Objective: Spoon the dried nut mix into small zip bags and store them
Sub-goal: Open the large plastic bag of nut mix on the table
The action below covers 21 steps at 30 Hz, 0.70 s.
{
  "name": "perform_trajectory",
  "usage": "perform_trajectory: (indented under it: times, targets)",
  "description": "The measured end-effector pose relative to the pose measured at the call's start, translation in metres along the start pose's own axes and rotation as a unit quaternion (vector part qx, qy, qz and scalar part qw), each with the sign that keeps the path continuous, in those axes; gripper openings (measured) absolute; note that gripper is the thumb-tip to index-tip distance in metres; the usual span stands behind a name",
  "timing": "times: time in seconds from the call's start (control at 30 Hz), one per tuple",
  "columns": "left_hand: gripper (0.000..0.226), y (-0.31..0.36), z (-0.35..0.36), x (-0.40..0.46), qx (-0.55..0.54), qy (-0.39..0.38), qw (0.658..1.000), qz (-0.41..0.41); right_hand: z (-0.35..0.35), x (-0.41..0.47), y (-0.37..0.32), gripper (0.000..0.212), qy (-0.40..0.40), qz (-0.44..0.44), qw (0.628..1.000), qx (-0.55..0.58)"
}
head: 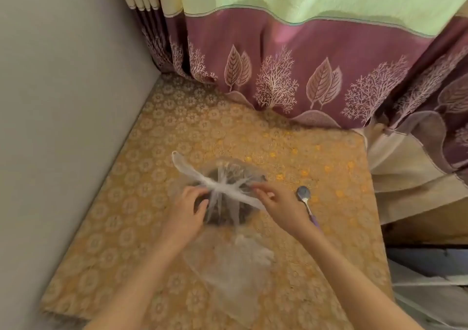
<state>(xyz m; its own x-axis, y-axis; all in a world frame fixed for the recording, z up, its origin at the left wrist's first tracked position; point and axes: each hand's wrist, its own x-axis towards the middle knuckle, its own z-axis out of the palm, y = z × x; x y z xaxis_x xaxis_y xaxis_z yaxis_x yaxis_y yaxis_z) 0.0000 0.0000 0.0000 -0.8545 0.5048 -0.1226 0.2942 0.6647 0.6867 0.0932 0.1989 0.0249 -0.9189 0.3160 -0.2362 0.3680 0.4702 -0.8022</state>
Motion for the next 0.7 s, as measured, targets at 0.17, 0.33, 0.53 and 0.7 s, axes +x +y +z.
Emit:
perform_trajectory:
  times: [0.17, 0.33, 0.53, 0.7]
  targets:
    - [0.033, -0.011, 0.023, 0.035, 0.142, 0.081, 0.982, 0.097, 0.021, 0.059, 0.004, 0.029, 0.022, -0.174, 0.973, -0.15]
    - [0.042, -0.031, 0.041, 0.05, 0.192, 0.124, 0.966, 0.119, 0.037, 0.085, 0.035, 0.05, -0.003, -0.255, 0.922, -0.29]
    - [0.027, -0.045, 0.044, 0.069, 0.207, 0.134, 0.946, 0.212, 0.039, 0.102, 0.047, 0.037, 0.032, -0.358, 0.857, -0.37]
    - [0.014, -0.048, 0.034, 0.081, 0.127, 0.202, 0.932, 0.272, 0.023, 0.112, 0.045, 0.012, 0.065, -0.327, 0.922, -0.197]
